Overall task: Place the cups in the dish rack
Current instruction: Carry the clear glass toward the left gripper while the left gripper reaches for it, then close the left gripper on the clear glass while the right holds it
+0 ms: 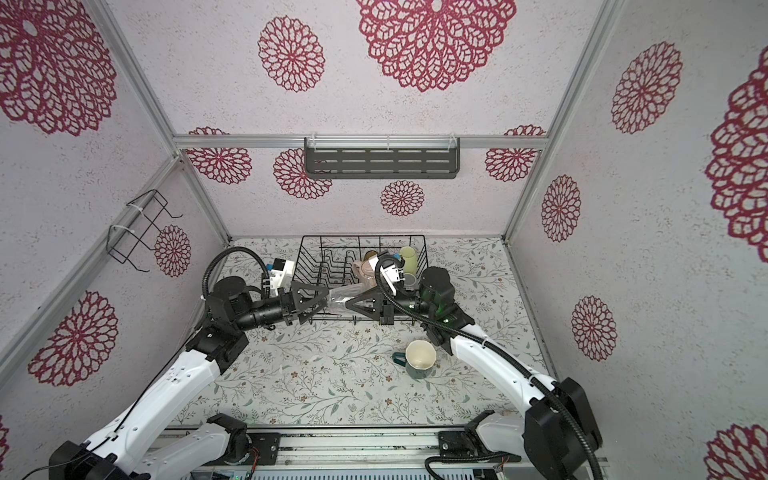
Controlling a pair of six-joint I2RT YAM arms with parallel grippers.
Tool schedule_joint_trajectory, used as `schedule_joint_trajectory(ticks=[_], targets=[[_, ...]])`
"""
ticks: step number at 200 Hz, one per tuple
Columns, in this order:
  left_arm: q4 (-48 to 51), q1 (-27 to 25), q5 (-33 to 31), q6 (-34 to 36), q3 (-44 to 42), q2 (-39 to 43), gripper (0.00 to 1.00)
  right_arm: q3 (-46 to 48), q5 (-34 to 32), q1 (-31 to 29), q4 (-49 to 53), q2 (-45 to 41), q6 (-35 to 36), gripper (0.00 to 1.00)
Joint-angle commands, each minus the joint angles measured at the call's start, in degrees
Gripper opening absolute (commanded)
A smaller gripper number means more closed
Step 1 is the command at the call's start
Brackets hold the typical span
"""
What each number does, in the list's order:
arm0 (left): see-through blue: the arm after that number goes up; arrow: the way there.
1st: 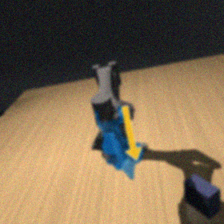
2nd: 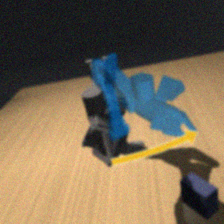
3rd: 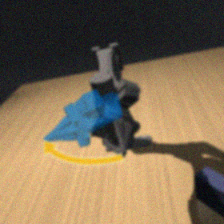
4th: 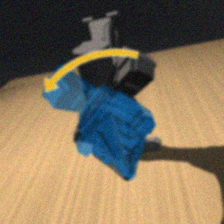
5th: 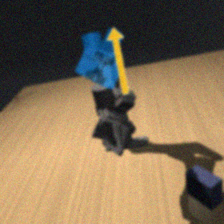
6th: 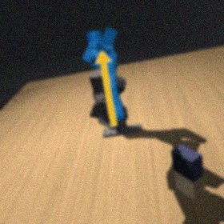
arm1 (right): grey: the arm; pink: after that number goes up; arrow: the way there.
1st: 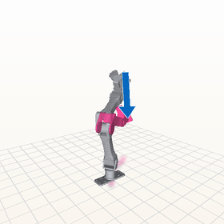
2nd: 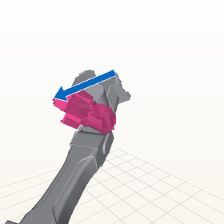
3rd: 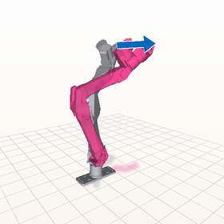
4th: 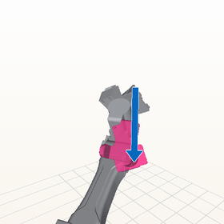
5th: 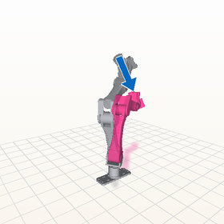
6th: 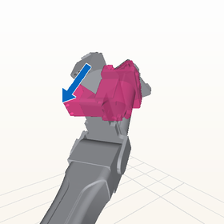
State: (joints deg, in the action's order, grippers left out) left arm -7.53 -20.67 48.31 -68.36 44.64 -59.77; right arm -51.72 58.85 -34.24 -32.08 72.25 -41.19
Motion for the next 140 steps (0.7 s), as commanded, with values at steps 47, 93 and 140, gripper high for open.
schedule_joint_trajectory(ticks=[47,93,140], targets=[[-10.8,-4.0,3.7,-2.8,2.6,-3.6,0.90,-6.1,5.0,-2.6,-15.9,6.8,-8.3,0.00],[-14.9,-4.2,4.0,-3.8,2.6,-4.0,0.72,-5.1,5.5,-2.7,-17.8,6.7,-8.2,0.00],[-16.1,-4.1,3.6,-4.6,3.2,-4.9,0.77,-3.7,6.2,-2.8,-16.4,6.6,-5.6,0.00]])
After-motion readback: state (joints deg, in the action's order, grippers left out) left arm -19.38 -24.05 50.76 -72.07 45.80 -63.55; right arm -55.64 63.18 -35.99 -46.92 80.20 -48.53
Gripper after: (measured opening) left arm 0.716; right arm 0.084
